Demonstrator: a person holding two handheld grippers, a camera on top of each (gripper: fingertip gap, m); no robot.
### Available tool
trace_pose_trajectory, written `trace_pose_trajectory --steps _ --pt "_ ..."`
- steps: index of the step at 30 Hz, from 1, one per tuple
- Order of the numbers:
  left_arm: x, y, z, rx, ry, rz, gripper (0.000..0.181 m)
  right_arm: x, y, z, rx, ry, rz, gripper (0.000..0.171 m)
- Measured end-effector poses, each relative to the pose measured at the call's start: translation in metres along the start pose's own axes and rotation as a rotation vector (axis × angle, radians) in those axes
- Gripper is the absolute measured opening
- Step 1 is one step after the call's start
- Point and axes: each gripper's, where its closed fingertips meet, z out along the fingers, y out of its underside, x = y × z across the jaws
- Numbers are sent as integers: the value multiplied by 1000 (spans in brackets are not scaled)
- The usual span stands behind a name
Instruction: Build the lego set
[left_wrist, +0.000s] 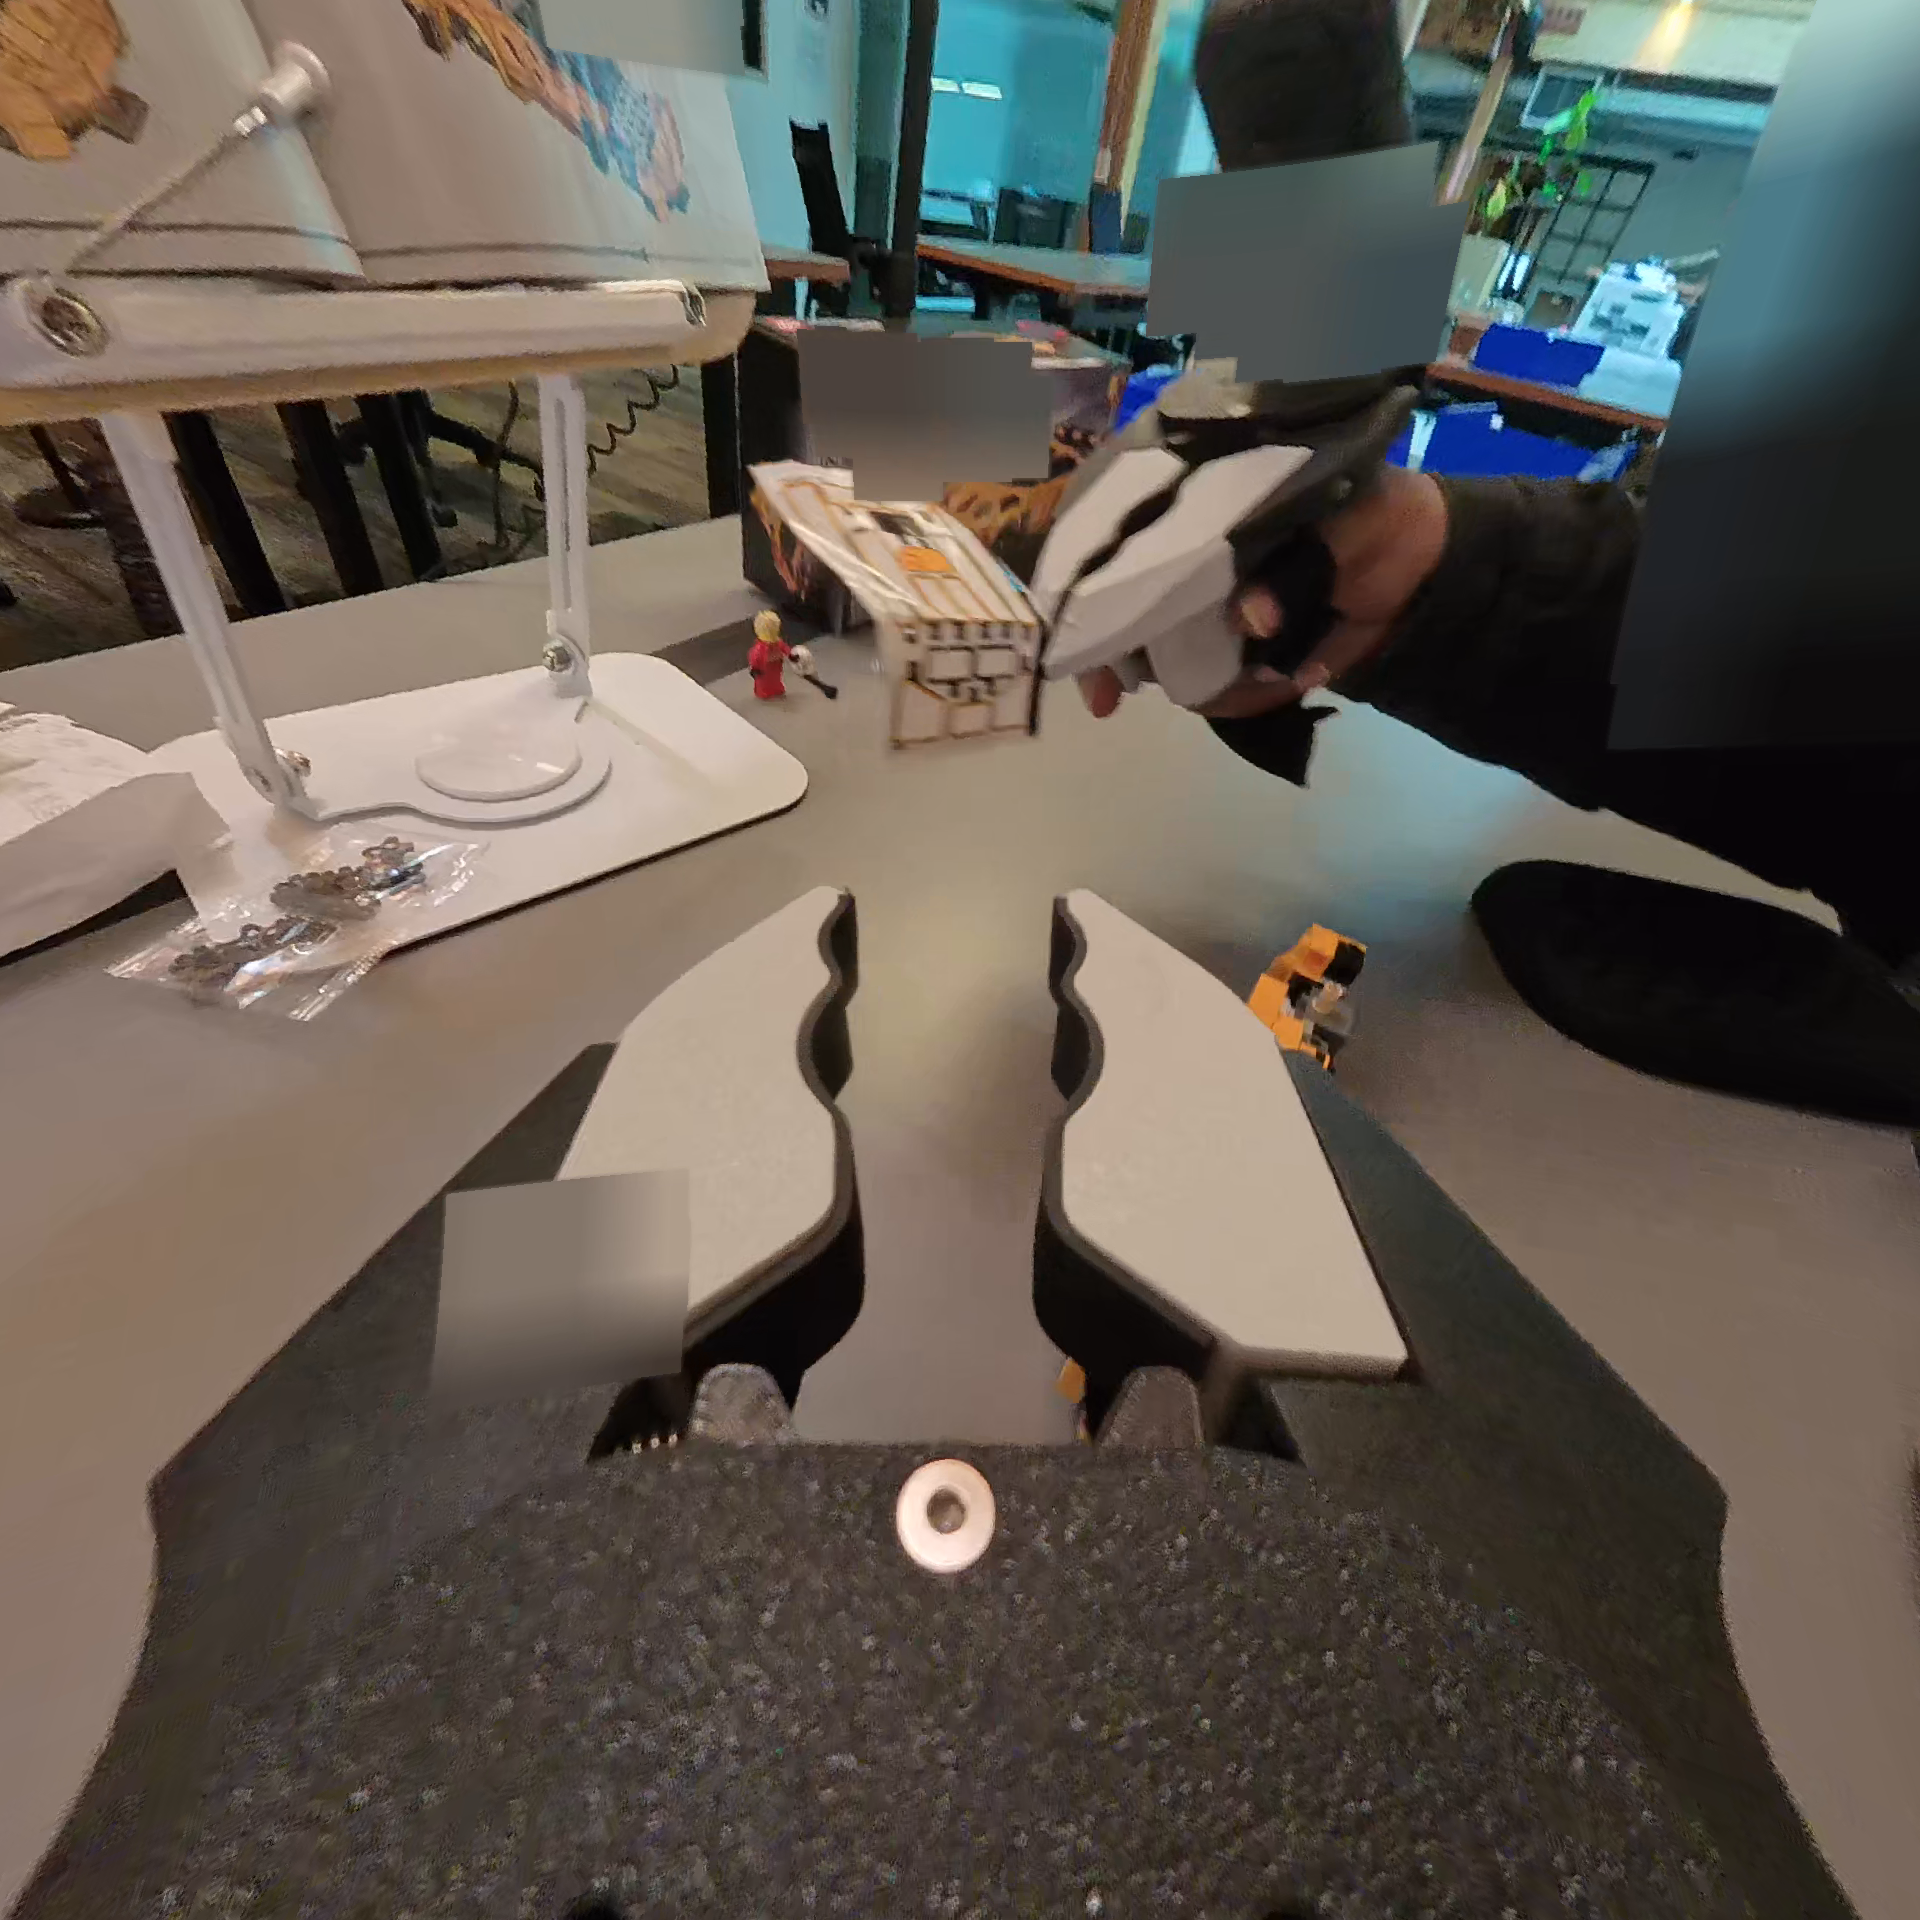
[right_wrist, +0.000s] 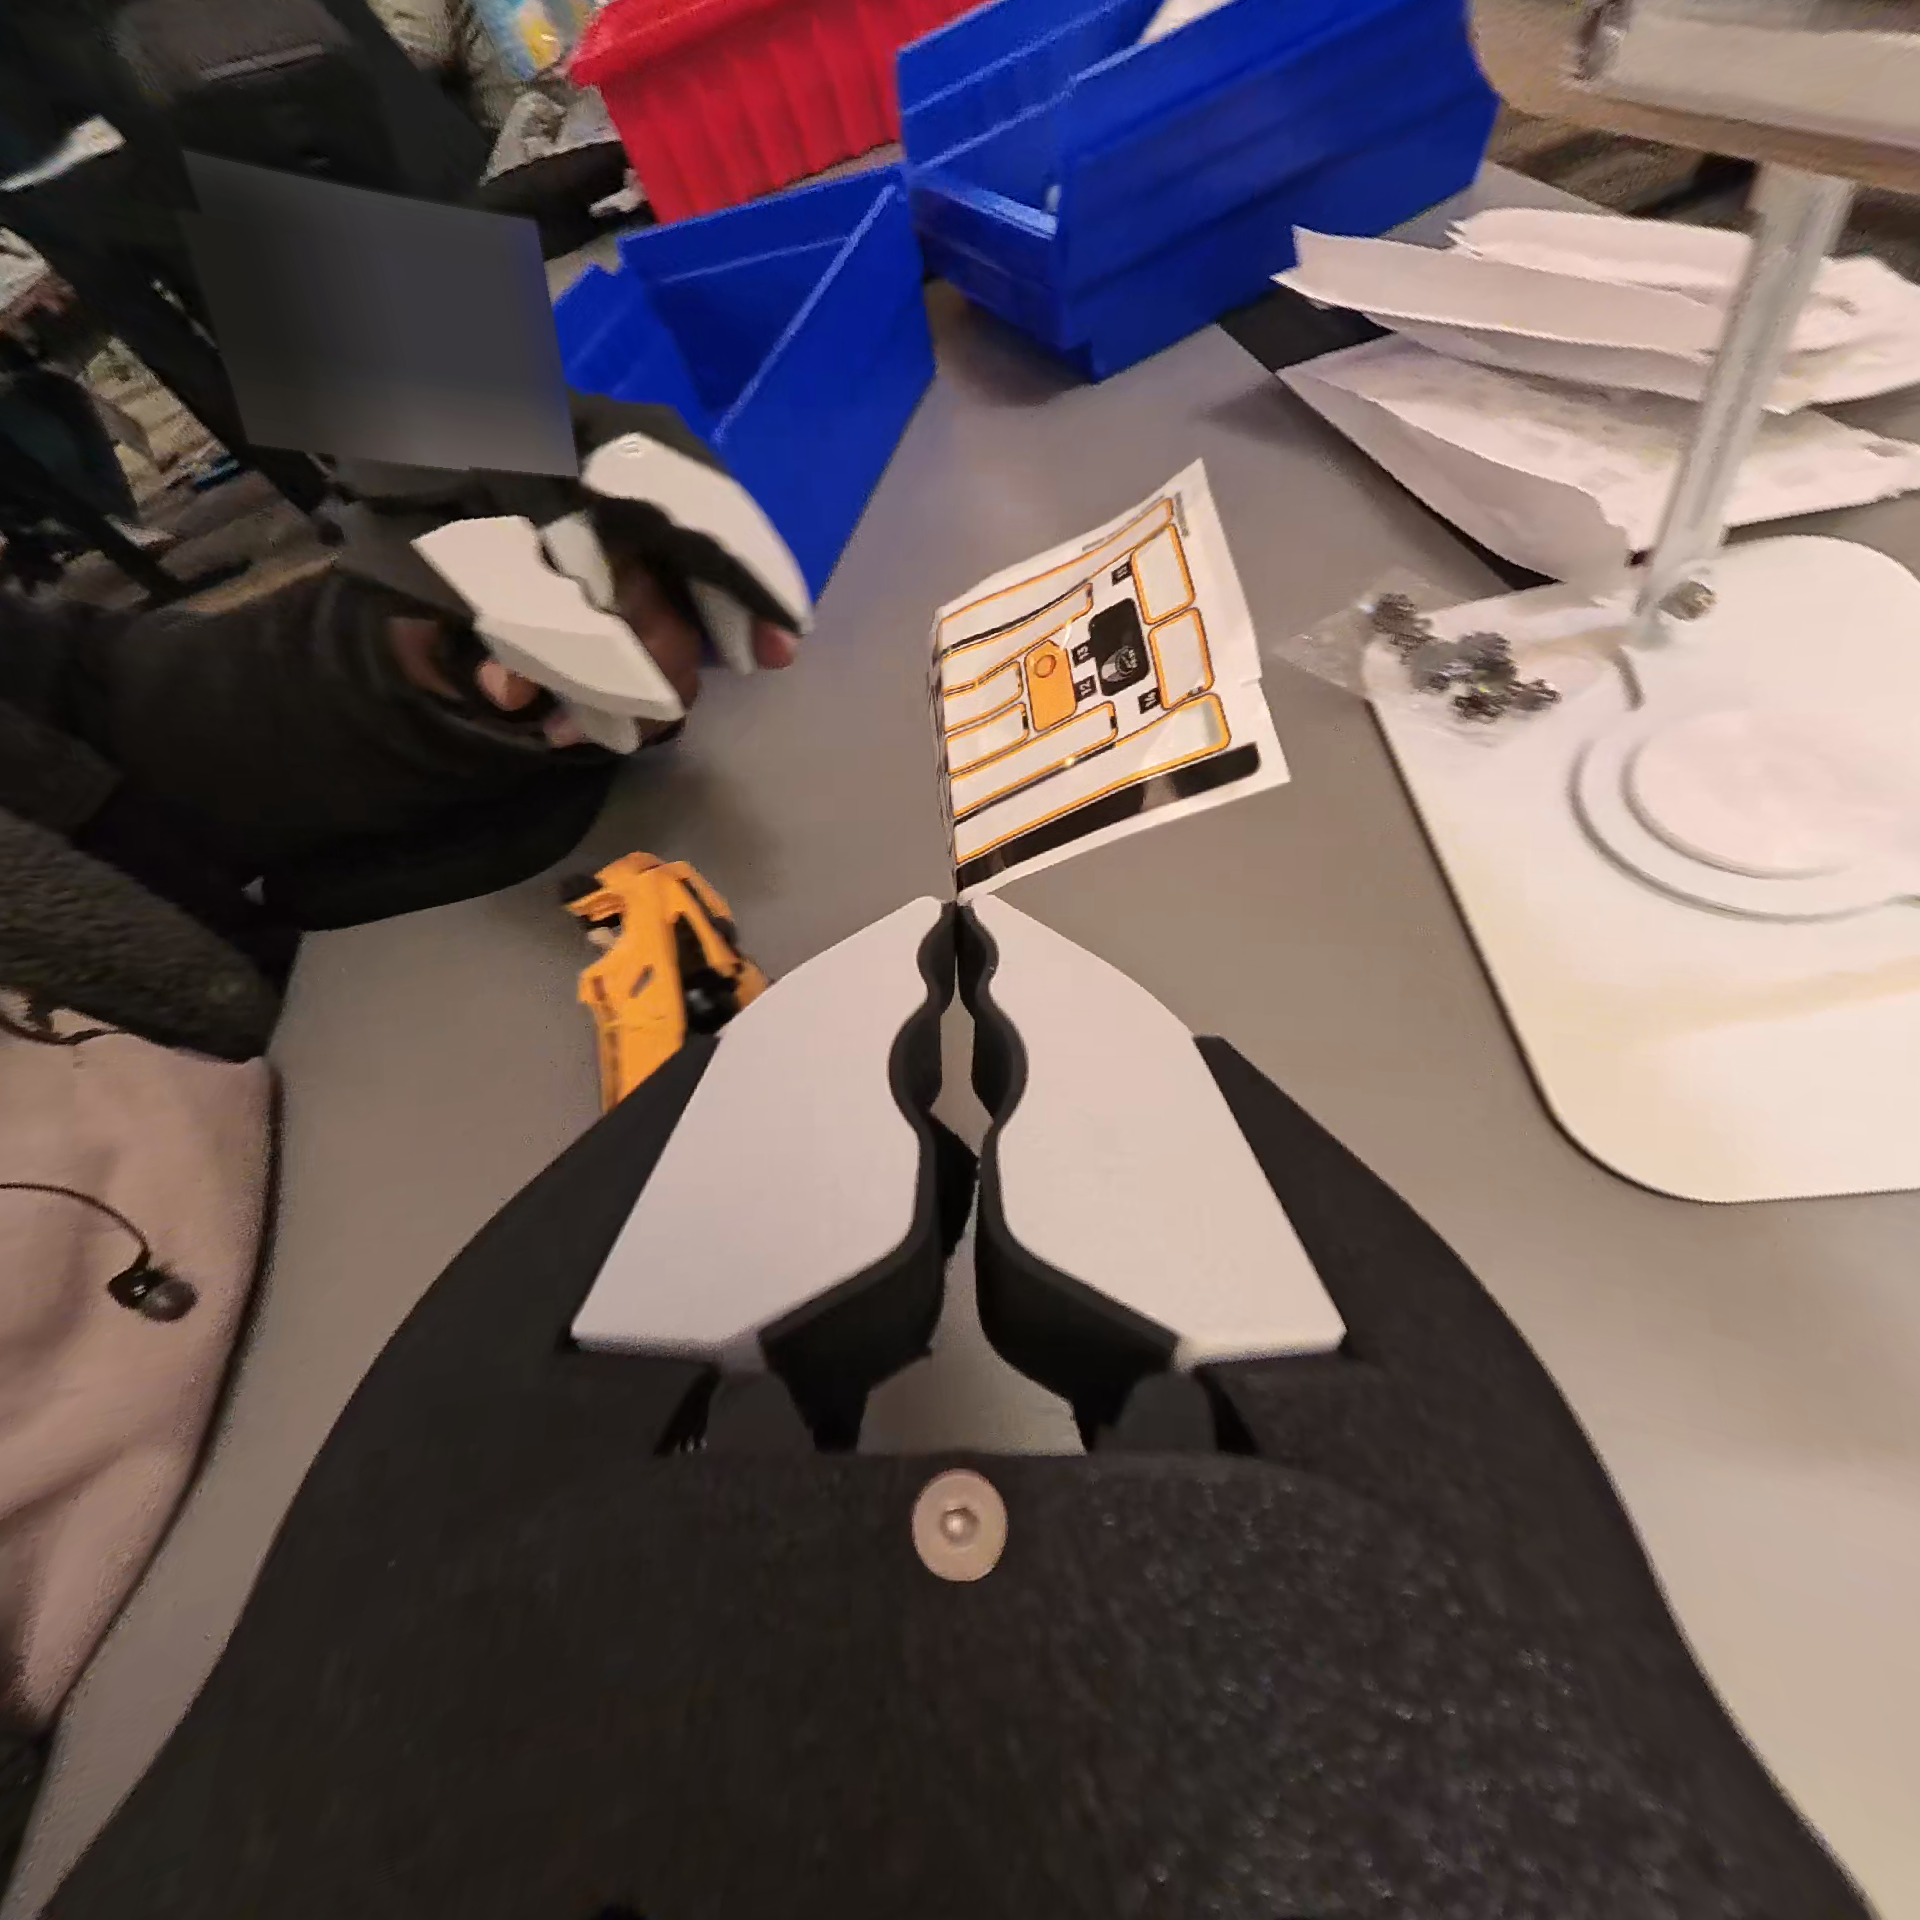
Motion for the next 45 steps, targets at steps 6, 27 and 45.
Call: trace_pose_trajectory --steps 6,27,45 --pt "19 -17 -3 93 64 -20 41 -55 0 -6 -8 -37 -104 0" --pt "74 -9 -2 52 336 -60 1 -97 24 8 11 -82 -165 0" --pt "70 -7 -2 62 393 -217 0 -96 15 4 104 -68 -167 13"
